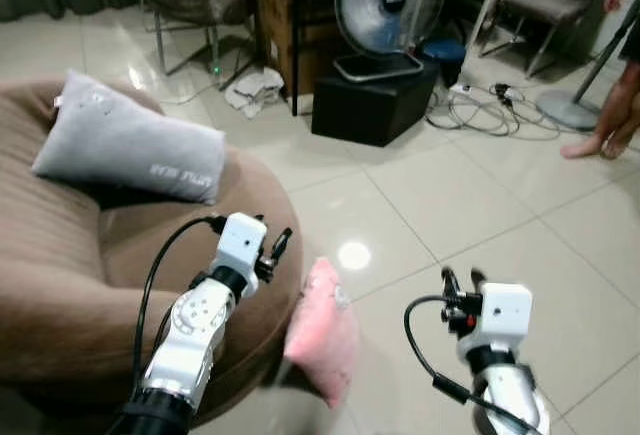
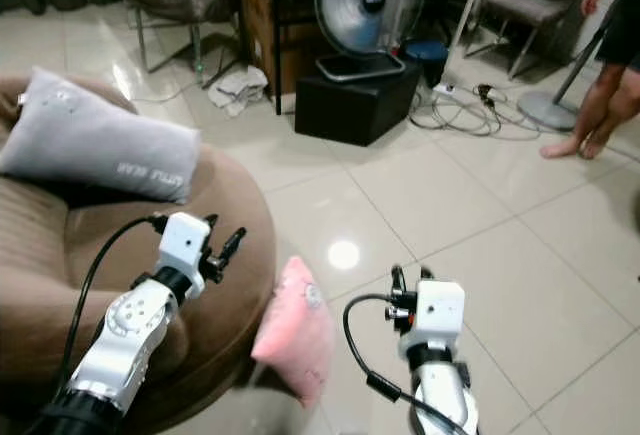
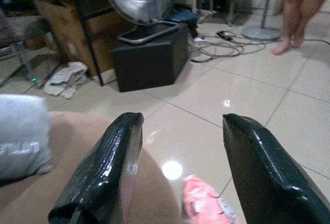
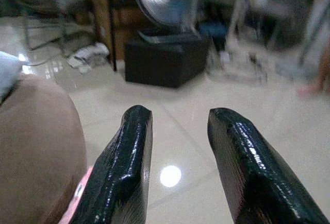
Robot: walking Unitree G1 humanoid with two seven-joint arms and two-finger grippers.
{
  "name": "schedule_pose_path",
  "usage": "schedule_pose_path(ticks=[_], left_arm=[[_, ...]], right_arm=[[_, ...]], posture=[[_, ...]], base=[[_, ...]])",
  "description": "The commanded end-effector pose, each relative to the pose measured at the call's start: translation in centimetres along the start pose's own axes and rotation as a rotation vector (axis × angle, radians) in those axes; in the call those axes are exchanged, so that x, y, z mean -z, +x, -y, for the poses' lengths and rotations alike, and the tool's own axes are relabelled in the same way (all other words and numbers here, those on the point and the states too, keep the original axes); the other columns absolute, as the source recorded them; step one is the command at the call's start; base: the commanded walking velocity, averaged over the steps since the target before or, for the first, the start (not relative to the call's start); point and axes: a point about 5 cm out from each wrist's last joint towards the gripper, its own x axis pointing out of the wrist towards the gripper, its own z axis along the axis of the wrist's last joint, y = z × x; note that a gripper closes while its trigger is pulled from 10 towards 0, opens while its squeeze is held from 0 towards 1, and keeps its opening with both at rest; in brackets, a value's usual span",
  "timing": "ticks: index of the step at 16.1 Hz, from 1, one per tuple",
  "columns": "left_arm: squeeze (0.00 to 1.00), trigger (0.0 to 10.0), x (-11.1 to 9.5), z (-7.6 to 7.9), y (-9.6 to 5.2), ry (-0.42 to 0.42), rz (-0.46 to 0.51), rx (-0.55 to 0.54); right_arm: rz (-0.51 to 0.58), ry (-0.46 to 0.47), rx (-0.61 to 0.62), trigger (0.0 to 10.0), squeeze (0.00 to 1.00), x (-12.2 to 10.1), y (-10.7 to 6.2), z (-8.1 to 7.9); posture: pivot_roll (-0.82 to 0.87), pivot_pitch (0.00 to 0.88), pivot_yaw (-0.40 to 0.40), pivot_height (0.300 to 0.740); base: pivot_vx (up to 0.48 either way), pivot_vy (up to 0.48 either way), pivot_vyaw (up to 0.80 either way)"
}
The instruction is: Move the pillow to the sofa from floor
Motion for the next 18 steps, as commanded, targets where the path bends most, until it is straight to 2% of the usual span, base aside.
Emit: schedule_pose_path(ticks=[1, 3, 4, 6, 8, 10, 11, 13, 14, 16, 18], left_arm=[[0.0, 10.0, -0.3, 0.5, -0.2, -0.001, 0.012, 0.004], [0.0, 10.0, -0.1, 0.7, -0.9, 0.014, 0.016, 0.003], [0.0, 10.0, 0.4, 1.0, -1.9, 0.058, 0.009, 0.026], [0.0, 10.0, 0.8, 0.9, -2.6, 0.048, 0.005, 0.017], [0.0, 10.0, 0.5, 0.7, -3.5, 0.024, 0.024, -0.017], [0.0, 10.0, -0.2, 0.7, -3.4, 0.027, 0.05, -0.028], [0.0, 10.0, -0.4, 0.8, -2.8, 0.043, 0.056, -0.03], [0.0, 10.0, -0.4, 0.9, -2.0, 0.068, 0.053, -0.02], [0.0, 10.0, -0.6, 0.9, -1.7, 0.055, 0.057, -0.019], [0.0, 10.0, -0.7, 1.2, -1.6, 0.048, 0.065, 0.0], [0.0, 10.0, -0.7, 1.3, -1.4, 0.044, 0.07, 0.012]], right_arm=[[0.056, -0.026, -0.026, 10.0, 0.0, -0.9, 0.4, 0.1], [0.085, -0.054, -0.08, 10.0, 0.0, -1.2, 1.1, -0.5], [0.106, -0.059, -0.123, 10.0, 0.0, -1.4, 1.7, -0.8], [0.11, -0.071, -0.165, 10.0, 0.0, -1.3, 2.1, -0.9], [0.121, -0.081, -0.181, 10.0, 0.0, -0.8, 3.0, -0.2], [0.119, -0.055, -0.15, 10.0, 0.0, -0.7, 3.6, 0.6], [0.124, -0.04, -0.126, 10.0, 0.0, -0.7, 3.9, 0.9], [0.128, -0.039, -0.129, 10.0, 0.0, -0.5, 3.8, 0.8], [0.13, -0.044, -0.149, 10.0, 0.0, -0.2, 3.6, 0.4], [0.131, -0.048, -0.169, 10.0, 0.0, 0.1, 3.4, 0.1], [0.133, -0.05, -0.165, 10.0, 0.0, 0.1, 3.4, 0.1]], posture=[[-0.04, 0.0, -0.025, 0.74], [-0.03, 0.002, -0.032, 0.74], [-0.02, 0.003, -0.038, 0.74], [-0.02, 0.005, -0.041, 0.74], [-0.01, 0.007, -0.038, 0.74], [-0.01, 0.009, -0.031, 0.74], [0.01, 0.009, -0.047, 0.74], [0.01, 0.009, -0.047, 0.74], [0.0, 0.004, -0.045, 0.74], [0.0, 0.004, -0.039, 0.74], [-0.01, 0.005, -0.036, 0.74]], base=[[0.0, -0.431, 0.0], [0.129, -0.201, 0.0], [0.0, 0.0, 0.0], [0.0, 0.0, 0.0], [0.0, 0.0, 0.0], [0.0, 0.0, 0.0], [0.0, 0.0, 0.0], [0.0, 0.0, 0.0], [0.0, 0.0, 0.0], [0.0, 0.0, 0.0], [0.131, 0.0, 0.67]])
